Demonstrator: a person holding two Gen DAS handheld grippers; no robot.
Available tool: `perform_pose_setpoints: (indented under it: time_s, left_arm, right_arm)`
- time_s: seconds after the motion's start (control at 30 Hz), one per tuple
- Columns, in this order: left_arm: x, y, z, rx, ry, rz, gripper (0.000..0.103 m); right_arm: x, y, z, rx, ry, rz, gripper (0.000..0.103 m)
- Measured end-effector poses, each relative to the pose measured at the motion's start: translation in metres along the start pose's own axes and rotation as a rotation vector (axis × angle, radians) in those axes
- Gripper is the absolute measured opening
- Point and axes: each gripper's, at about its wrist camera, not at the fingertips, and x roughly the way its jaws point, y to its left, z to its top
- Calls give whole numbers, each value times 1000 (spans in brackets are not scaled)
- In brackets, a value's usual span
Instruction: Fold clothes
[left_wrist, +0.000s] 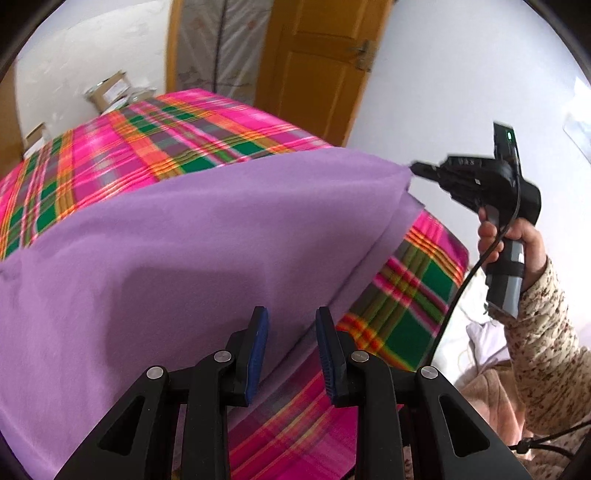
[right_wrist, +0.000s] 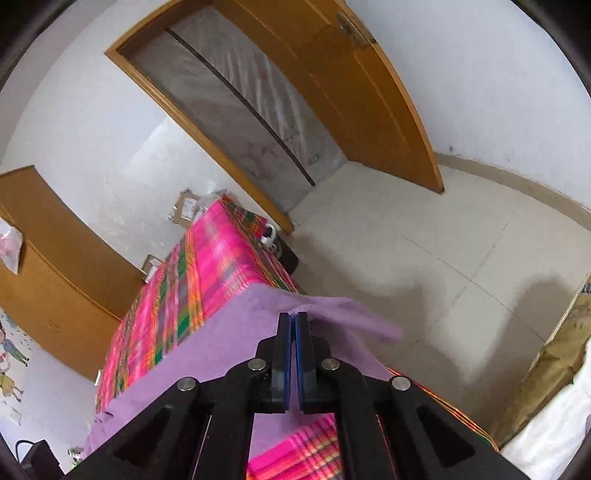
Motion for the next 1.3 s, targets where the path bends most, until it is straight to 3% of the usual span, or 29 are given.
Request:
perform_pose_setpoints:
  time_s: [0.3,0.53,0.73,0.93,1.17,1.3]
  left_arm:
    - [17,-31,16,133,-4,117,27]
    - [29,-38,13,167,21,189,27]
    - [30,-31,15,105,17,173,25]
    - [24,-28,16,85,-1,159,3]
    - [1,-33,19,77,-59,114,2]
    - [3,-38,12,81,-40,96,2]
  right_arm:
    - [-17,21,14,-50,-51,46,2]
    - [-20,24,16,-55,-53,46,2]
    - [-18,8,11,-24,-31,28,2]
    - [-19,3,10,-33,-28,18,2]
    - [-32,10,13,-78,-65,7,2]
    - [-27,1,9,-65,-36,-24,2]
